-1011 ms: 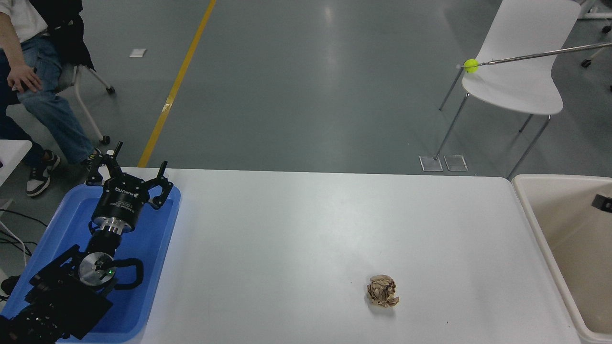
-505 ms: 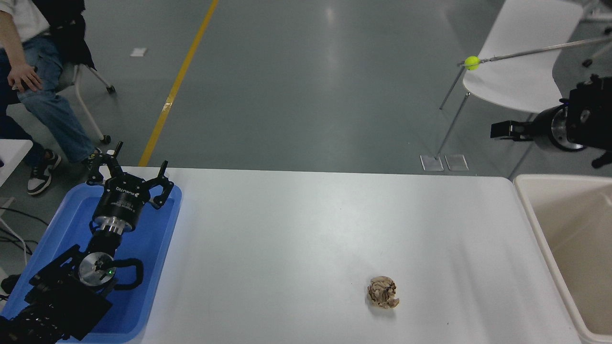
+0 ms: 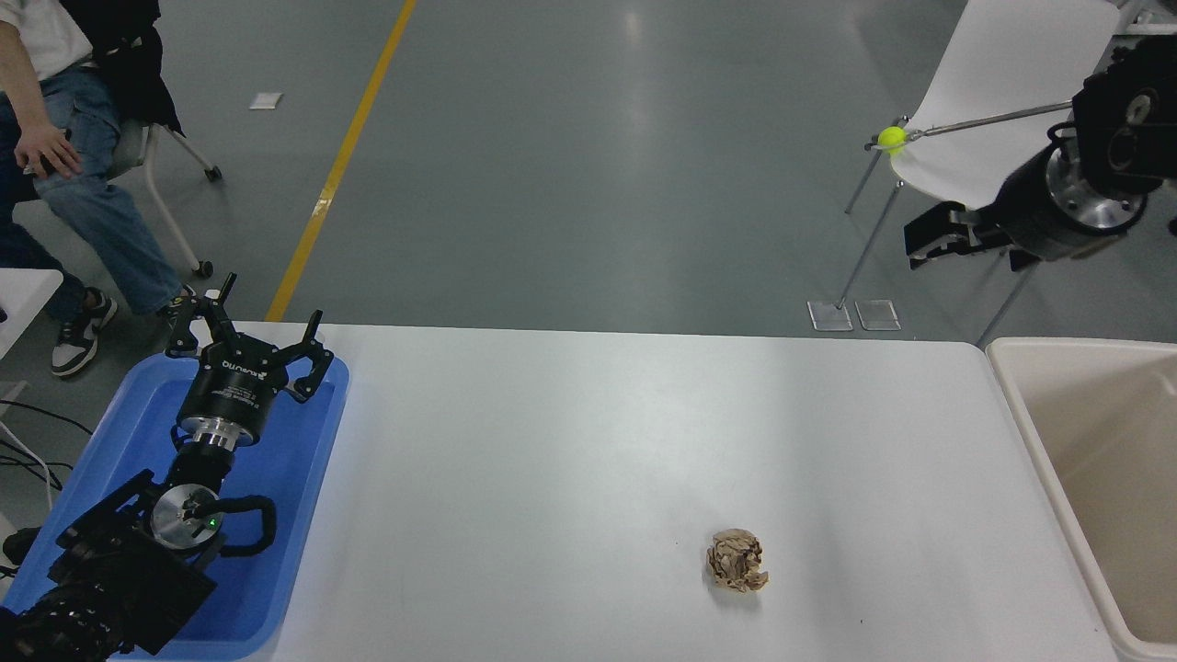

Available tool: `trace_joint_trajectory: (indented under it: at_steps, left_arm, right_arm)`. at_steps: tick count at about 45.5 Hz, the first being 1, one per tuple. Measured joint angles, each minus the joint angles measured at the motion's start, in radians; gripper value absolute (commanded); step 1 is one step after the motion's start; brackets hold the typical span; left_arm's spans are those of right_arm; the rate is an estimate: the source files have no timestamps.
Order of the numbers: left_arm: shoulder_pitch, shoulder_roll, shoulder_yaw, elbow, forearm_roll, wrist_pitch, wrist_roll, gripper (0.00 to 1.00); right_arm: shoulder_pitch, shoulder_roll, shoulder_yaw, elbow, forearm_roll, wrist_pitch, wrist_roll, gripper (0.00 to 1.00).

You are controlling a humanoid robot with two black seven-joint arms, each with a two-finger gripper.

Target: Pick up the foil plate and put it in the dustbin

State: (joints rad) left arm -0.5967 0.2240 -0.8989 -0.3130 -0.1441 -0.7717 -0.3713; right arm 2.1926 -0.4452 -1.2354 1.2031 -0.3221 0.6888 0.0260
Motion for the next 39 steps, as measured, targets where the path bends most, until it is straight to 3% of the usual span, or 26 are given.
trace_joint_trajectory:
  at_steps: [39]
  left_arm:
    - [0.000, 0.000, 0.000, 0.000, 0.000, 0.000, 0.000, 1.00]
  right_arm:
    - [0.162, -0.059, 0.005, 0.197, -0.007, 0.095, 0.000, 1.00]
